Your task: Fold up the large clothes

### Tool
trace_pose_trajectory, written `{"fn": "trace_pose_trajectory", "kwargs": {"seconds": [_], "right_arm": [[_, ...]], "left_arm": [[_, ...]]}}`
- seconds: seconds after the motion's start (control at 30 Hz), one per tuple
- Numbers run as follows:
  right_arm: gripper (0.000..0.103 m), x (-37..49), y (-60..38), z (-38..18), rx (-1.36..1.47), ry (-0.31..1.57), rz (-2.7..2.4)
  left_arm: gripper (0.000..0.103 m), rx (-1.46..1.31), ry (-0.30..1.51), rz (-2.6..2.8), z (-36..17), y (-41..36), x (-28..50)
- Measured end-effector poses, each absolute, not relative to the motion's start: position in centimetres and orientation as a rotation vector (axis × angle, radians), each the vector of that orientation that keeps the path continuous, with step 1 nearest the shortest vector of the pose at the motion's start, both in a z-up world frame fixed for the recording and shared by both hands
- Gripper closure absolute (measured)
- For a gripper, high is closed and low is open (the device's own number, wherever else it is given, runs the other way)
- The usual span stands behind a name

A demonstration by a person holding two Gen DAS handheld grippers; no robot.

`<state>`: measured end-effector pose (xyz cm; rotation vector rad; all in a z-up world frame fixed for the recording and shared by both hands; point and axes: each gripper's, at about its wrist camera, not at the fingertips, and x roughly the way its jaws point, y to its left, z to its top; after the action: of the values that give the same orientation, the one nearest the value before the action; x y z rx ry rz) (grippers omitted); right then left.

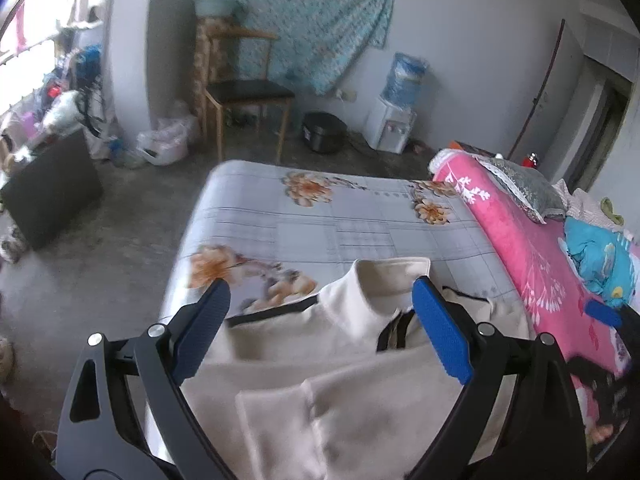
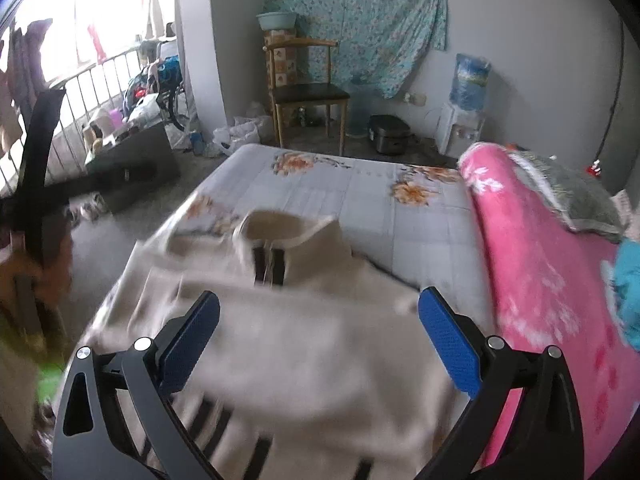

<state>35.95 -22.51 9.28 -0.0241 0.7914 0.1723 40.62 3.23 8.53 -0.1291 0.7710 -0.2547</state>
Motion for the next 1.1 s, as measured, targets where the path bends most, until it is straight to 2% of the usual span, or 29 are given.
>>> {"fn": "trace_pose_trajectory", "kwargs": {"seconds": [0.13,0.23,0.33,0.47,0.53,0.57,0.6,0.67,0.7,0.9,1.1], "right_arm": [[0.006,43.9,-23.9,7.2,0.128,0.898,0.211],[0.006,49.7,-24.4,3.9,0.244,1.024,0.242],[0.011,53.2,-24.0,0.8,0.273,1.115,0.247],[0.025,56.9,-23.3,-2.7,0.27,1.214,0.224],[0.038,57.7,-23.3,-3.8,0.244,1.235,0.206],[0.05,58.0,-23.4,-4.2,0.239,1.247,0.201],[0.065,58.0,-23.4,-4.5,0.245,1.251,0.21],[0.082,57.2,-23.5,-4.3,0.266,1.237,0.245],[0.085,56.7,-23.4,-3.8,0.251,1.221,0.246],[0.088,50.4,-22.5,-0.1,0.079,1.064,0.281],[0.089,45.0,-23.1,-0.6,0.008,1.046,0.325]], "left_arm": [[0.021,-0.163,0.864,-0.312,5.5,1.1,44.9],[0.031,-0.17,0.931,-0.33,2.6,-0.3,47.3],[0.043,-0.158,1.008,-0.331,-0.3,-1.4,49.2],[0.077,-0.097,1.06,-0.309,-2.8,-2.5,50.6],[0.091,-0.1,1.068,-0.325,-3.2,-2.7,50.6],[0.095,-0.102,1.065,-0.33,-3.2,-2.8,50.5],[0.096,-0.097,1.052,-0.332,-3.0,-2.7,50.3],[0.097,-0.075,1.017,-0.346,-2.1,-2.7,49.4],[0.097,-0.064,0.997,-0.354,-1.5,-2.6,48.8],[0.098,-0.016,0.915,-0.41,1.4,-1.4,44.0],[0.098,0.054,0.904,-0.435,1.0,-1.3,38.7]]}}
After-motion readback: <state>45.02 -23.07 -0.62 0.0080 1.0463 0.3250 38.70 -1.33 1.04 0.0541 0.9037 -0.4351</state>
